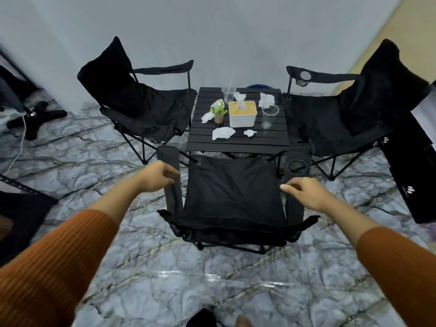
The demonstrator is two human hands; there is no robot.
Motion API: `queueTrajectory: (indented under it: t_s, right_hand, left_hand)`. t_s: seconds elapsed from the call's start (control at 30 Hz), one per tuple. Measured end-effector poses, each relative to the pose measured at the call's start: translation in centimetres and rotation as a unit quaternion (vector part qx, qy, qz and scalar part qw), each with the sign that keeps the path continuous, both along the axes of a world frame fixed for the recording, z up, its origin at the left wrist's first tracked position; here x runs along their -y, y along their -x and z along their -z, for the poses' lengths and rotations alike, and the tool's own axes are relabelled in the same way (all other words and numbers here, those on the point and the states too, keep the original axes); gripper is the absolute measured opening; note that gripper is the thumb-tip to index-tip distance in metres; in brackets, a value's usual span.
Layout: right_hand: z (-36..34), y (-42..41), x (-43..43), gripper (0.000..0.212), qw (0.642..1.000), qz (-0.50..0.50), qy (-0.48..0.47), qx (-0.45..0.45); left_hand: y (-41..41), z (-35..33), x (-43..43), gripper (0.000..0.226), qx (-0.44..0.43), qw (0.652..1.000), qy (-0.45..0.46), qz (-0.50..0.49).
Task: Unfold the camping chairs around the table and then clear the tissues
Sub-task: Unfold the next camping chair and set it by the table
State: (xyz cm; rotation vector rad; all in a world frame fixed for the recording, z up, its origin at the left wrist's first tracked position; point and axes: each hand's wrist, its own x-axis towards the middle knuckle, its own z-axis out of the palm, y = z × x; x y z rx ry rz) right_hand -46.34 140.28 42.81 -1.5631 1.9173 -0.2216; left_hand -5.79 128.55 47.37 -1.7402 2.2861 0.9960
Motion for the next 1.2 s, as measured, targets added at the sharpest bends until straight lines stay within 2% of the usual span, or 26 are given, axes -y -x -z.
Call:
queueTrajectory:
  t_s: [0.1,0.37,0.53,0.7,0.9,0.97,1.1,1.13,1.2]
  right_hand:
    - [3.0,-1.8,4.4,0.035,1.0,0.011,-0.009,0.026]
    - [19.8,-5.9,14.0,0.056,0.998,0.021,-0.06,-0.031]
    - [29.7,-7.5,17.0,0.069,0.991,0.034,-0.086,-0.094]
    - [37.2,-7.9,16.8,0.083,0.983,-0.02,-0.124,-0.135]
    - [41.6,-6.7,17.1,0.104,0.948,-0.052,-0.289,-0.125]
    - [41.1,-6.9,17.1,0.103,0.951,-0.05,-0.284,-0.111]
    - [39.8,-8.0,15.0,0.092,0.981,-0.027,-0.138,-0.134]
    - [39.8,-8.1,14.2,0.091,0.98,-0.032,-0.143,-0.136]
    - [40.2,-8.0,12.4,0.092,0.966,-0.043,-0.216,-0.132]
  left_hand:
    - [3.4,2.9,3.8,0.037,0.02,0.999,0.039,0.016]
    - [11.2,22.5,13.3,0.06,0.109,0.988,-0.041,0.105]
    - [13.2,34.6,14.1,0.082,0.184,0.967,-0.013,0.176]
    - [13.9,42.2,14.1,0.09,0.21,0.96,0.008,0.186]
    - [13.2,46.1,15.9,0.098,0.258,0.943,-0.069,0.198]
    - [13.1,45.6,15.5,0.097,0.228,0.953,-0.057,0.193]
    - [12.0,44.5,12.1,0.087,0.146,0.974,0.014,0.17]
    - [11.4,44.5,11.0,0.086,0.145,0.975,0.001,0.166]
    - [10.5,44.9,9.0,0.086,0.168,0.973,-0.052,0.147]
